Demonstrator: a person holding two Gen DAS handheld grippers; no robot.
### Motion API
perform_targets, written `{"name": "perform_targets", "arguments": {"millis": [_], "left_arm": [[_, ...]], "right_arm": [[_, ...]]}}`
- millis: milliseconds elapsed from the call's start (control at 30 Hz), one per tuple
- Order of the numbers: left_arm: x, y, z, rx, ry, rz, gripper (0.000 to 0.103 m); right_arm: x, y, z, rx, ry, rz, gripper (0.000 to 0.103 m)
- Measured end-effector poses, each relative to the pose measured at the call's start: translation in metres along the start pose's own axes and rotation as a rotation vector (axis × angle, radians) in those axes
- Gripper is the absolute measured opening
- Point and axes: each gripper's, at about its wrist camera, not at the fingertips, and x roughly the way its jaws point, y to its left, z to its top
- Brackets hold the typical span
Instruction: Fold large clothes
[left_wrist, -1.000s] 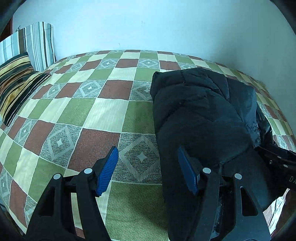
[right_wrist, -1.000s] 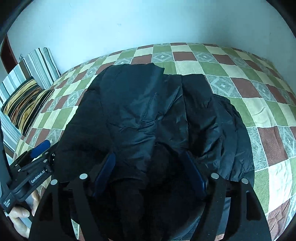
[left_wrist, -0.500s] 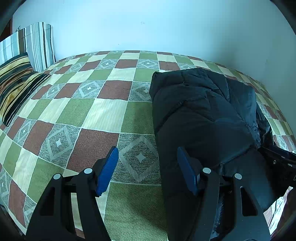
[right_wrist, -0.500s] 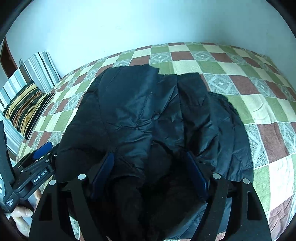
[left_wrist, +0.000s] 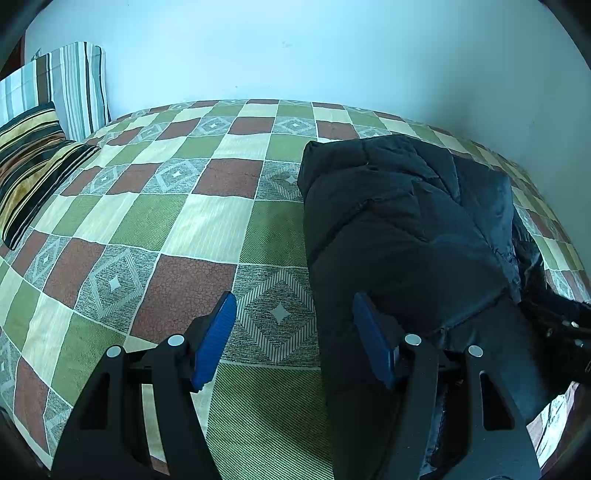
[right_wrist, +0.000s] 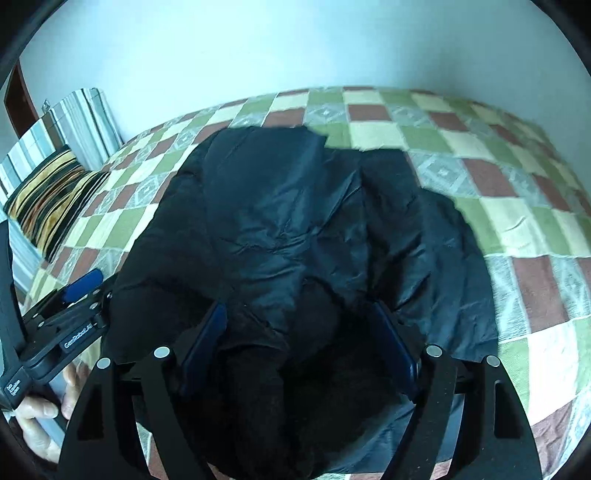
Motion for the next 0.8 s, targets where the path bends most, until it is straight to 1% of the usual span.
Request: {"name": "perform_targets", "arguments": {"millis": [33,100,133,167,233,367,400,433,467,533,633,667,700,733,767,800], "left_arm": [[0.000,0.000,0.000,-0.001,0.001,0.002,0.066],[0.002,0.002,-0.001,-0.006,0.005,0.005,0.066],[0.002,0.003,-0.002,-0.010,0.007,0.004,0.066],[0.002,0.004,-0.002,-0.014,0.010,0.002,0.066],[0.003,0.005,-0.002,-0.017,0.012,0.004,0.065],[0.004,0.005,-0.003,-0.021,0.012,0.004,0.066],[0.003,0.005,-0.003,-0.023,0.012,0.001,0.066],[0.003,0.005,-0.003,-0.022,0.011,0.001,0.066],[0.002,0.004,-0.003,-0.018,0.010,0.002,0.066],[0.002,0.002,-0.003,-0.011,0.008,0.003,0.065],[0.003,0.002,-0.003,-0.008,0.006,0.009,0.065],[0.003,0.002,-0.003,-0.010,0.007,0.006,0.065],[0.004,0.002,-0.003,-0.012,0.008,0.005,0.065],[0.004,0.002,-0.003,-0.011,0.009,0.007,0.065],[0.004,0.002,-0.003,-0.008,0.008,0.010,0.066],[0.004,0.002,-0.003,-0.004,0.007,0.015,0.066]], "right_arm": [[0.003,0.002,-0.001,0.005,0.012,0.017,0.078],[0.005,0.004,-0.002,-0.005,0.021,0.041,0.073],[0.007,0.005,-0.003,-0.001,0.034,0.077,0.064],[0.009,0.006,-0.002,0.011,0.050,0.107,0.058],[0.011,0.007,-0.001,0.016,0.064,0.130,0.055],[0.013,0.004,0.000,0.036,0.082,0.163,0.056],[0.012,0.002,0.000,0.041,0.081,0.162,0.058],[0.011,0.000,-0.001,0.036,0.078,0.150,0.064],[0.009,0.000,-0.002,0.019,0.067,0.126,0.068],[0.005,0.000,-0.005,-0.006,0.056,0.103,0.069],[0.005,0.000,-0.010,-0.002,0.073,0.120,0.068],[0.005,0.000,-0.010,-0.001,0.074,0.125,0.060],[0.006,-0.001,-0.011,0.005,0.084,0.148,0.054],[0.008,0.000,-0.011,0.017,0.098,0.179,0.043],[0.011,0.000,-0.011,0.026,0.110,0.199,0.038],[0.012,0.001,-0.011,0.030,0.115,0.207,0.035]]}}
